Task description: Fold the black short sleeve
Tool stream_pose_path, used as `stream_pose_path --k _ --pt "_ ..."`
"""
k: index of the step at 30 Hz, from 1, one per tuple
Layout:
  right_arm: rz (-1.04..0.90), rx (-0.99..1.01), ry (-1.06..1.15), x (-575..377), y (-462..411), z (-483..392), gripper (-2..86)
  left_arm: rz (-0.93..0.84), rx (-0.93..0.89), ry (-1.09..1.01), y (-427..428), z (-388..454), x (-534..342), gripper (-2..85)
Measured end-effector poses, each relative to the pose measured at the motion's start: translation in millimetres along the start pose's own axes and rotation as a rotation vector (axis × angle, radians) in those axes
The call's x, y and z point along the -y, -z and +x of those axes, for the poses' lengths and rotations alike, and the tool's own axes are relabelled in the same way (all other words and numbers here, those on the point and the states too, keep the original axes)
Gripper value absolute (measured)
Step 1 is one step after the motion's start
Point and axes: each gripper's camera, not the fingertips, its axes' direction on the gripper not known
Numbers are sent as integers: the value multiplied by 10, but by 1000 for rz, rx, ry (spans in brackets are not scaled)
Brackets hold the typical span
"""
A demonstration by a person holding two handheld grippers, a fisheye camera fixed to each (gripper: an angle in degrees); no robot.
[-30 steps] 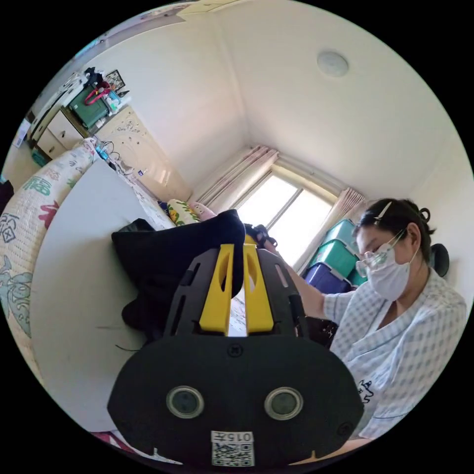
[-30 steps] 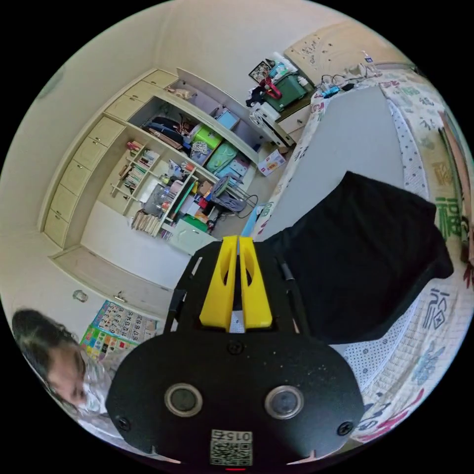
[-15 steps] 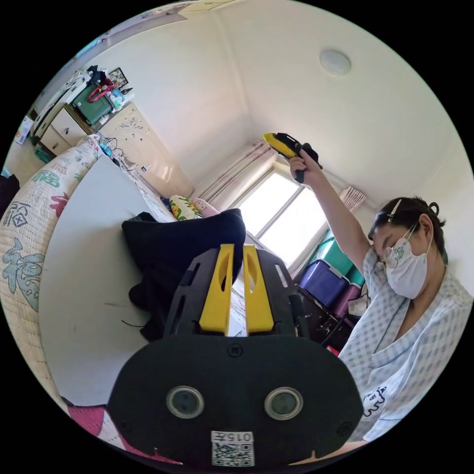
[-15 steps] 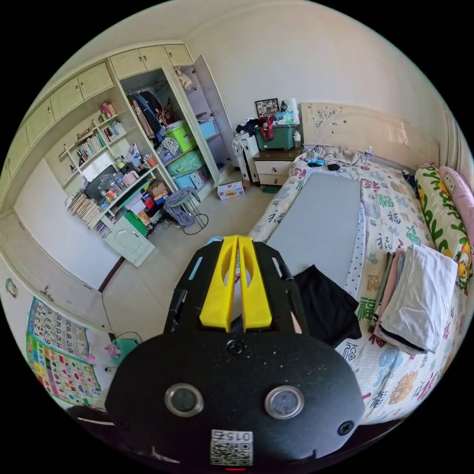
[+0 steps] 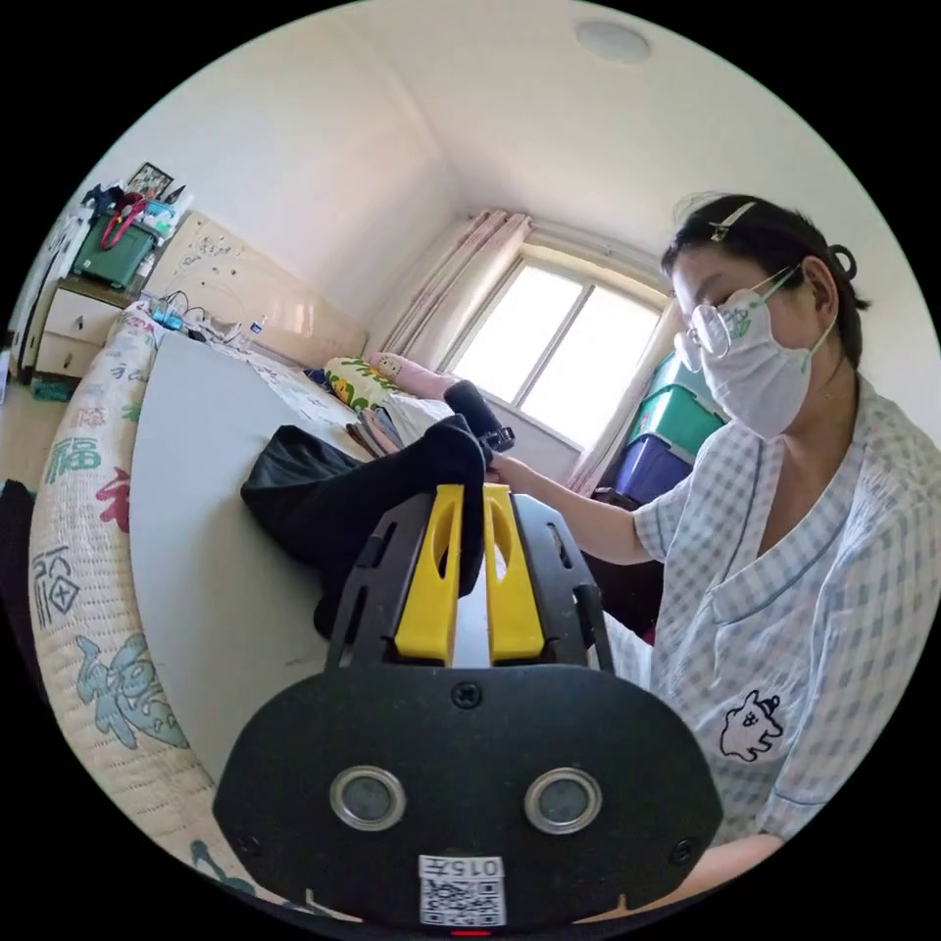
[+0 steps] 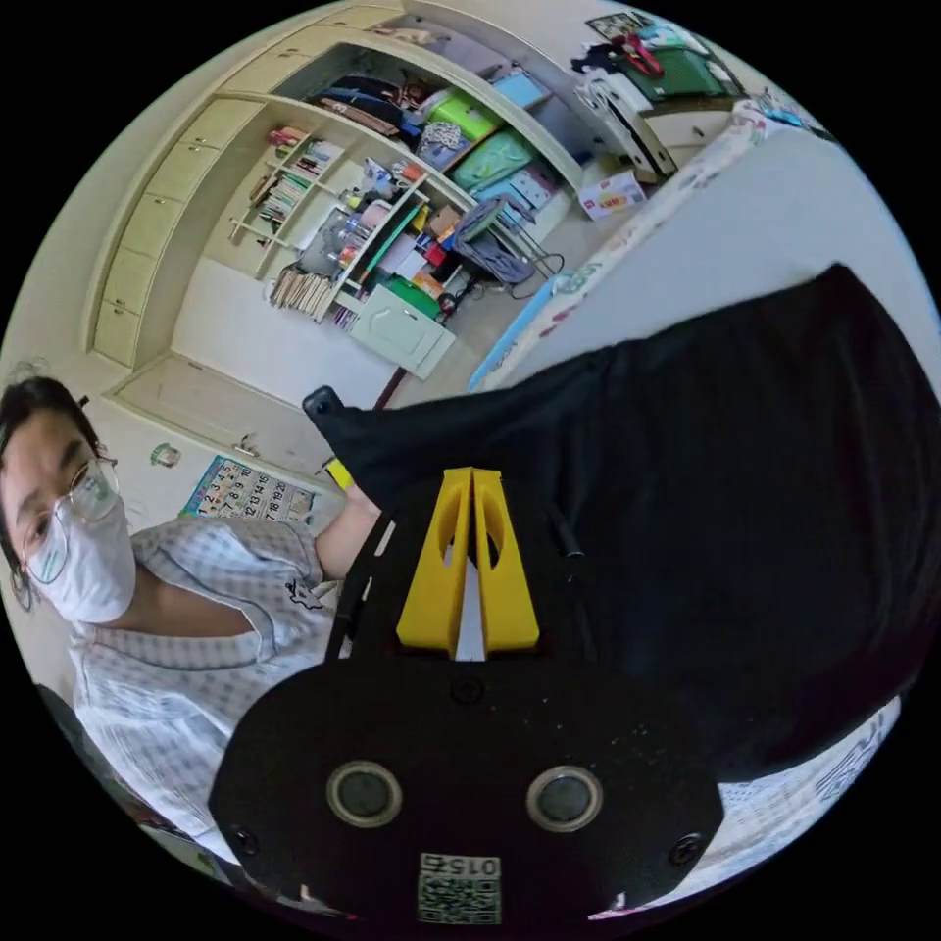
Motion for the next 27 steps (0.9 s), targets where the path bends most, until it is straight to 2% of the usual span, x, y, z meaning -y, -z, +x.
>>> stream_pose_path --k 3,7,11,15,18,21,27 --pt "110 230 -122 -243 -271 383 -5 -25 7 -50 -87 65 4 18" --pt "349 767 -378 -707 -641 1176 -5 23 45 93 -73 78 -16 19" --pt "384 927 -289 -816 -741 1288 -4 35 141 158 9 264 -123 19" --pt "384 961 -263 -875 -898 1367 -2 -18 234 175 104 416 -133 18" --pt "376 871 -338 -885 -1069 1435 -2 -43 276 204 205 485 -177 15" --pt "359 680 -485 -872 -1270 1512 -3 -15 279 237 251 498 -171 14" --pt "366 682 -491 -963 -1498 1619 -4 -48 274 227 117 555 -18 14"
